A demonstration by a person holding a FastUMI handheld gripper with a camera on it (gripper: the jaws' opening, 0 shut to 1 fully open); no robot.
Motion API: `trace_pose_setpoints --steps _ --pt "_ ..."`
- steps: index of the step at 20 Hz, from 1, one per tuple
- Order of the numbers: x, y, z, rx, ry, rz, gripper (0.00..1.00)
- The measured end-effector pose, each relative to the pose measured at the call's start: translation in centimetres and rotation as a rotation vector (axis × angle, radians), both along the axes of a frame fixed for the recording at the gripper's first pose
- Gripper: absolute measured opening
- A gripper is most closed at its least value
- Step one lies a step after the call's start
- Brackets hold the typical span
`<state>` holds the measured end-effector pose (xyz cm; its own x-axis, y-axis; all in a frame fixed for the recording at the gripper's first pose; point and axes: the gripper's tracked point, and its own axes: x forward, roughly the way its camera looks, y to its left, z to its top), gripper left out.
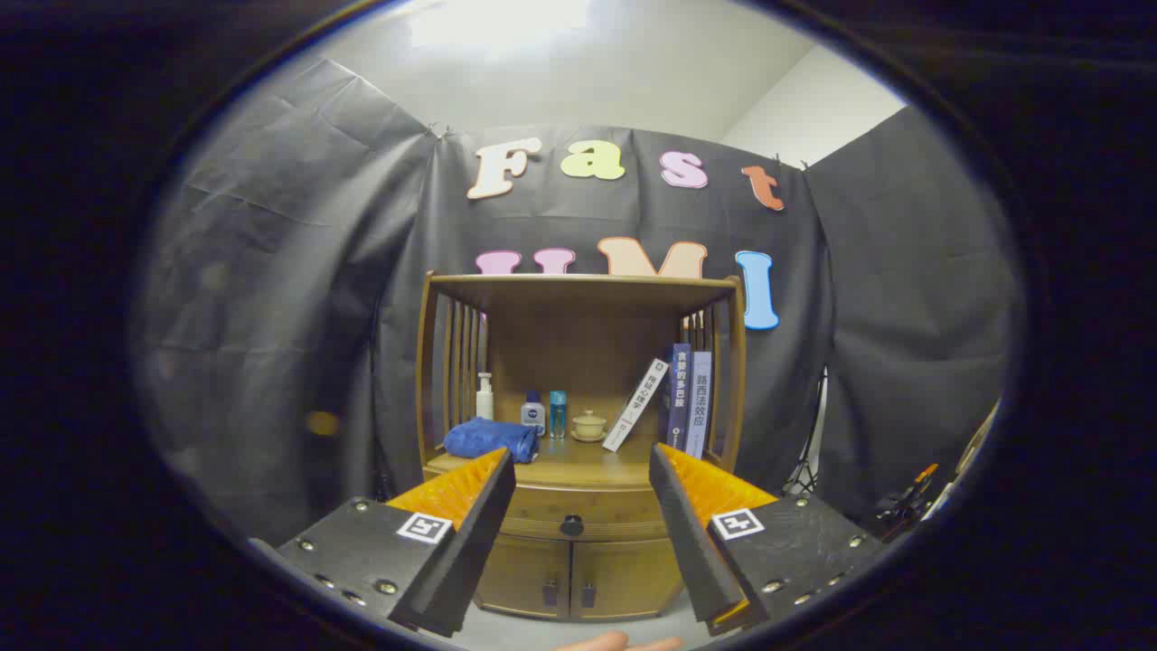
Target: Pull open the drawer, take out the items inside it, and place them on the countertop above the cabinet.
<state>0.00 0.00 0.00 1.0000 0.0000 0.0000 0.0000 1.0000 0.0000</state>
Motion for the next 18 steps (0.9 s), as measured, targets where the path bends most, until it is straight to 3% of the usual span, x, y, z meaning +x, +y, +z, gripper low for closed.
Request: trace_pose_setpoints --steps 18 --pt "0.66 0.42 0.41 -0.001 -0.019 0.018 0.89"
